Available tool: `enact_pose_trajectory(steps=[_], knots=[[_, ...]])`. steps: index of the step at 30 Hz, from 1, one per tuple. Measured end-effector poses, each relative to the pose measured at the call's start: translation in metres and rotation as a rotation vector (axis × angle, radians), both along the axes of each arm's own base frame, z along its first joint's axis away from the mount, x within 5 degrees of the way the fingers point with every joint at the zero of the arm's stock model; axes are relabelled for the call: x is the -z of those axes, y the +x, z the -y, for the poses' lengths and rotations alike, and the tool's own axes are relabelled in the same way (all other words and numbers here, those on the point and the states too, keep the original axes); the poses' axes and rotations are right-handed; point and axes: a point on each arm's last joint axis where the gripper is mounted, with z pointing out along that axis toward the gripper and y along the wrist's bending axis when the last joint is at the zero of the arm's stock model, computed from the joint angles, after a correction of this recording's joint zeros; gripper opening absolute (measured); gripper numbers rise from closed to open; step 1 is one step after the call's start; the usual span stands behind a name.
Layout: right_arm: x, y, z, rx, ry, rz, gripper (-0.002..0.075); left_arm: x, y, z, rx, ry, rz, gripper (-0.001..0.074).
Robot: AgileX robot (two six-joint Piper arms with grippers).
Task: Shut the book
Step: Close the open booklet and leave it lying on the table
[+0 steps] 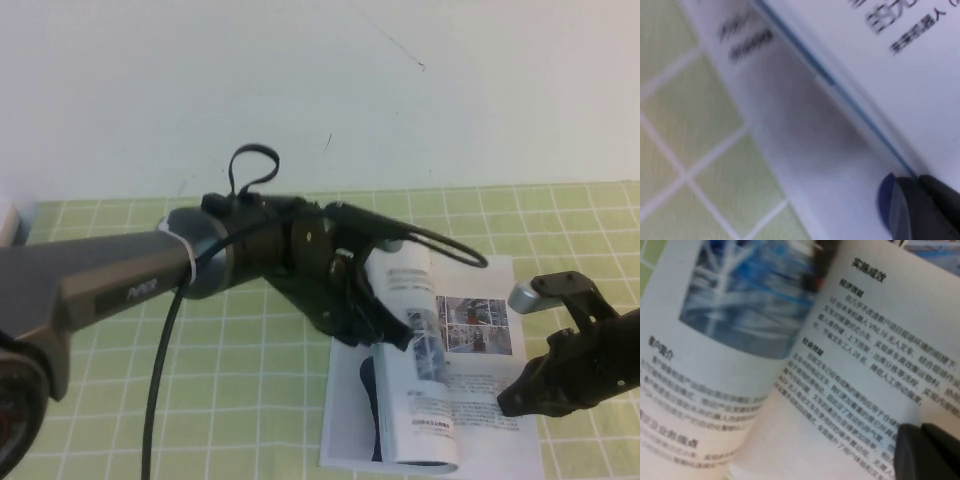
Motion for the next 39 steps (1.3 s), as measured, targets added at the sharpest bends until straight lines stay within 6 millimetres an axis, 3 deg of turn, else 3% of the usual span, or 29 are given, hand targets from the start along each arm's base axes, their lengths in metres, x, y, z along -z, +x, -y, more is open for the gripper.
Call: enact_pose_trajectory(steps=[4,6,10,13,17,24,27,31,35,39], knots=[[-0.011,0.006,0.002,-0.073,-0.070,0.047,-0.0003,-0.038,-0.003,-0.001,0.093,0.005,0.100,-0.0003],[-0.027,0.012,0.005,-0.095,-0.123,0.089,-0.0003,-0.058,-0.006,-0.008,0.123,0.045,0.163,-0.0003],[-0.083,0.024,0.015,-0.091,-0.246,0.209,-0.0003,-0.102,-0.015,-0.037,0.081,0.192,0.282,-0.0003],[-0.128,0.019,0.025,-0.041,-0.335,0.282,-0.0003,-0.139,-0.023,-0.070,-0.040,0.293,0.370,-0.0003],[-0.174,-0.003,0.037,0.017,-0.408,0.363,-0.0003,-0.185,-0.042,-0.113,-0.222,0.324,0.499,-0.0003],[-0.236,-0.060,0.050,0.058,-0.419,0.497,-0.0003,-0.241,-0.113,-0.169,-0.373,0.185,0.688,-0.0003],[-0.256,-0.087,0.054,0.080,-0.404,0.580,-0.0003,-0.244,-0.141,-0.182,-0.372,0.119,0.752,-0.0003],[-0.257,-0.122,0.059,0.102,-0.390,0.656,-0.0003,-0.224,-0.168,-0.191,-0.334,0.039,0.813,-0.0003],[-0.231,-0.158,0.066,0.123,-0.380,0.708,-0.0003,-0.197,-0.184,-0.191,-0.293,-0.075,0.880,-0.0003],[-0.197,-0.188,0.068,0.155,-0.325,0.752,-0.0003,-0.155,-0.194,-0.184,-0.240,-0.240,0.906,-0.0003]])
